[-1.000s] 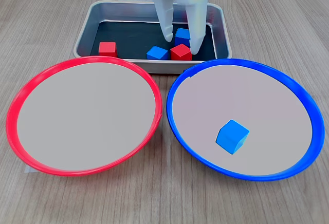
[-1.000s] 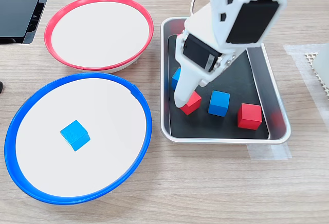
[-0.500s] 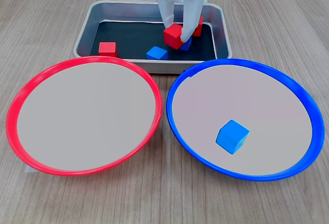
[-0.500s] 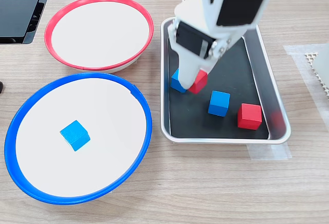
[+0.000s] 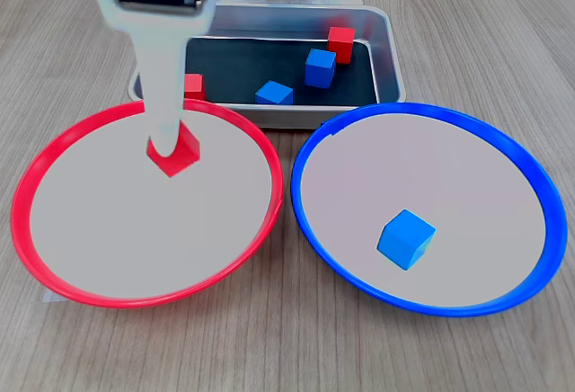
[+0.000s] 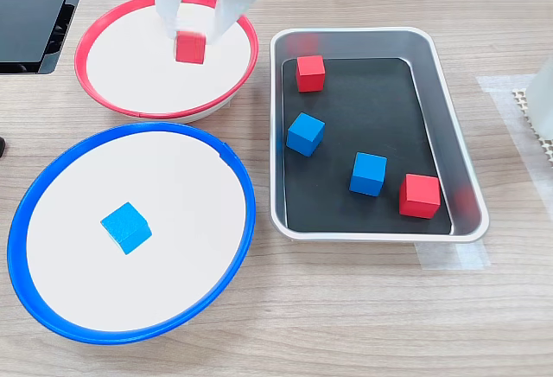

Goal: Move six blocks from tray to matching dishes

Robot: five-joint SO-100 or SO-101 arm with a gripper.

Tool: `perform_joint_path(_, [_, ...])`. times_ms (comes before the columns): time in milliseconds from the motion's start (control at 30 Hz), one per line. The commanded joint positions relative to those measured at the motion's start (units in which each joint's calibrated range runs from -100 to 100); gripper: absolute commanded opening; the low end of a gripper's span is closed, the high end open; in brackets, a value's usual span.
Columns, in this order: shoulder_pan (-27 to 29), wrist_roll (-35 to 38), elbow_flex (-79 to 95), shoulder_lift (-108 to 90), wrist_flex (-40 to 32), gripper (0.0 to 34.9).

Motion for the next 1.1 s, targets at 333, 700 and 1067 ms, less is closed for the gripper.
perform_joint_path(333, [5.45, 11.82, 11.20, -20.33, 19.79, 0.3])
perform_joint_path(700, [11.76, 16.65, 39.79, -27.07, 1.38, 16.5])
perform_joint_path(1067, [9.21, 16.02, 45.25, -23.06, -8.77, 14.6])
